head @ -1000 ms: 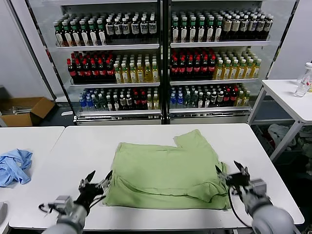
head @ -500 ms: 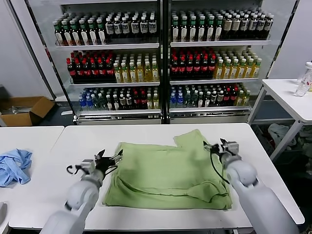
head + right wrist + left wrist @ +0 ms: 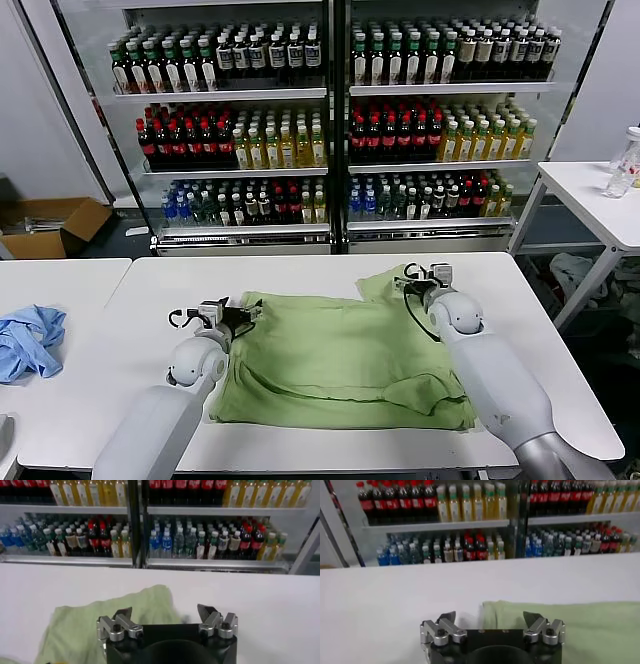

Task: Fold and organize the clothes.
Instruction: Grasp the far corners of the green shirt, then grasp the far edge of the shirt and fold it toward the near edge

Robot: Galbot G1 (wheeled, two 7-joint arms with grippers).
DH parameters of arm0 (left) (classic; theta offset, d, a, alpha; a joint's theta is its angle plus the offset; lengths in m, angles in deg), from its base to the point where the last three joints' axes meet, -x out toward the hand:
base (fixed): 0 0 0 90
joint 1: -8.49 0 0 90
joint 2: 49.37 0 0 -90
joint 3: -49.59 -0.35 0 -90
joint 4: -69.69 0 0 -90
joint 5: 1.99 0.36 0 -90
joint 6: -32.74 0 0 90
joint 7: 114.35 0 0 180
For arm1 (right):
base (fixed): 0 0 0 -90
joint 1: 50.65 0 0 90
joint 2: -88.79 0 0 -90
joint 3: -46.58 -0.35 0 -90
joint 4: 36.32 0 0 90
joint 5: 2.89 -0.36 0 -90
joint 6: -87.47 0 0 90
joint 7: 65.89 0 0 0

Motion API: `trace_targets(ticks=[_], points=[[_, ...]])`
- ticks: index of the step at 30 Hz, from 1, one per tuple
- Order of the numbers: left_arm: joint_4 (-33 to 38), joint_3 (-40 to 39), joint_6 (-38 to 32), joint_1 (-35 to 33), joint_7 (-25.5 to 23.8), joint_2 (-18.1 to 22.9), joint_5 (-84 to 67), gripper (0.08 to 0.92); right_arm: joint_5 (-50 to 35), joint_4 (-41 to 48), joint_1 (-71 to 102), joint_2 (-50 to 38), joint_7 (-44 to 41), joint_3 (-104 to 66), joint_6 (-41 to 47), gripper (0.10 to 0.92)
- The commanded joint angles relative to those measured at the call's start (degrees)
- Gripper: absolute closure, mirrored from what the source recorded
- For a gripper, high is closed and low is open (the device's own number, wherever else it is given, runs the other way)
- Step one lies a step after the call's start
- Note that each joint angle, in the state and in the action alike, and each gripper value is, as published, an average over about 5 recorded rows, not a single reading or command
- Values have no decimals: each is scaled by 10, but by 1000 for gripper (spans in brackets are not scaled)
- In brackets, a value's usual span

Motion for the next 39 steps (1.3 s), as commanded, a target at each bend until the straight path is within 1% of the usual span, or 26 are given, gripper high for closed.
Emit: trace_targets(ticks=[1, 5, 10, 13, 17, 21, 25, 32, 36, 39], points=[[-52, -19, 18, 32, -9, 10, -11, 233, -2, 59, -29, 21, -14, 18, 8, 345], [-54, -18, 21, 29, -15, 8, -27, 343, -6, 48, -18, 18, -23, 18, 13, 466], [-41, -16, 20, 23, -27, 2, -48, 508, -16, 26, -6, 11, -31, 15, 12, 604], [-30, -12, 11, 16, -35, -2, -64, 603, -29, -3, 5, 5, -33, 6, 5, 691], [-5, -1, -17, 1, -46, -10, -95, 716, -47, -54, 22, -6, -28, -9, -9, 812], [29, 14, -40, -19, -51, -21, -118, 836, -58, -103, 39, -20, -19, -26, -19, 903], [68, 28, -53, -43, -53, -33, -137, 909, -64, -163, 60, -34, -10, -45, -28, 918], [135, 55, -78, -81, -54, -49, -168, 916, -70, -275, 119, -65, 1, -77, -23, 918], [167, 71, -80, -102, -53, -55, -191, 916, -76, -353, 170, -93, 9, -100, -16, 918], [206, 82, -78, -128, -51, -64, -202, 916, -78, -411, 224, -115, 14, -126, -14, 918]])
